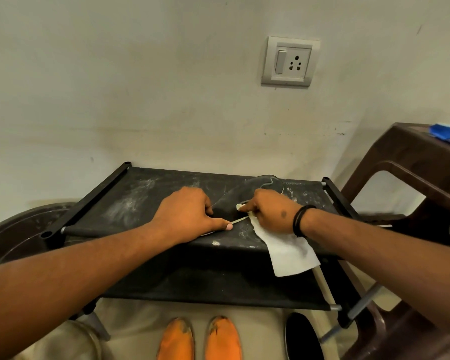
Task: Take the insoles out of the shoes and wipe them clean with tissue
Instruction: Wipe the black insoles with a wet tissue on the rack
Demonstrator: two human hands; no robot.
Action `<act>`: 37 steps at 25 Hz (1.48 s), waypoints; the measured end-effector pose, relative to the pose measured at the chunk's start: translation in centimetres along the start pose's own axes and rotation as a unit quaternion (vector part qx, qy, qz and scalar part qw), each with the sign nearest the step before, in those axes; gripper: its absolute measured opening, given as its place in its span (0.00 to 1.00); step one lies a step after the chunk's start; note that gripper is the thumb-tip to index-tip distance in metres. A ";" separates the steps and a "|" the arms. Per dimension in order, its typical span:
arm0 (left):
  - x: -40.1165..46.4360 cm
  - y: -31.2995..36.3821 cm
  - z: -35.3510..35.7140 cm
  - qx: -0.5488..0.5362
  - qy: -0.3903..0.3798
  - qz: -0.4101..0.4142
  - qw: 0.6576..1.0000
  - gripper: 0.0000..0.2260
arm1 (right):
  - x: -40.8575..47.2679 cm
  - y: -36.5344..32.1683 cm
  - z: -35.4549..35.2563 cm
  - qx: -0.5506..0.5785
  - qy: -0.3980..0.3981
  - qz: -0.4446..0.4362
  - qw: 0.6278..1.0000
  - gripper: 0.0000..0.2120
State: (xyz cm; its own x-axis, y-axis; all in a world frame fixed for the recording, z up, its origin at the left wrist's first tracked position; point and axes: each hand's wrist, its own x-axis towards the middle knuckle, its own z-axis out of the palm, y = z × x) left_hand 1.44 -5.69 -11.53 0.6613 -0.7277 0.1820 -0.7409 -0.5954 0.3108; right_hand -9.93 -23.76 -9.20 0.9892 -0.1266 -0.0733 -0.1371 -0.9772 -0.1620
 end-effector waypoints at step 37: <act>0.2 -0.3 0.1 0.004 0.002 0.005 1.000 0.27 | 1.1 0.8 0.2 -0.030 0.007 0.014 0.999 0.23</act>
State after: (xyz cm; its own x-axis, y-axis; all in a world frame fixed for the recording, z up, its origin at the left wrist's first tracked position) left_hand 1.75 -5.72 -11.68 0.6545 -0.7323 0.1879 -0.7480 -0.5910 0.3019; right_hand -8.93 -24.60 -9.59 0.9858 -0.1556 -0.0637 -0.1614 -0.9818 -0.1001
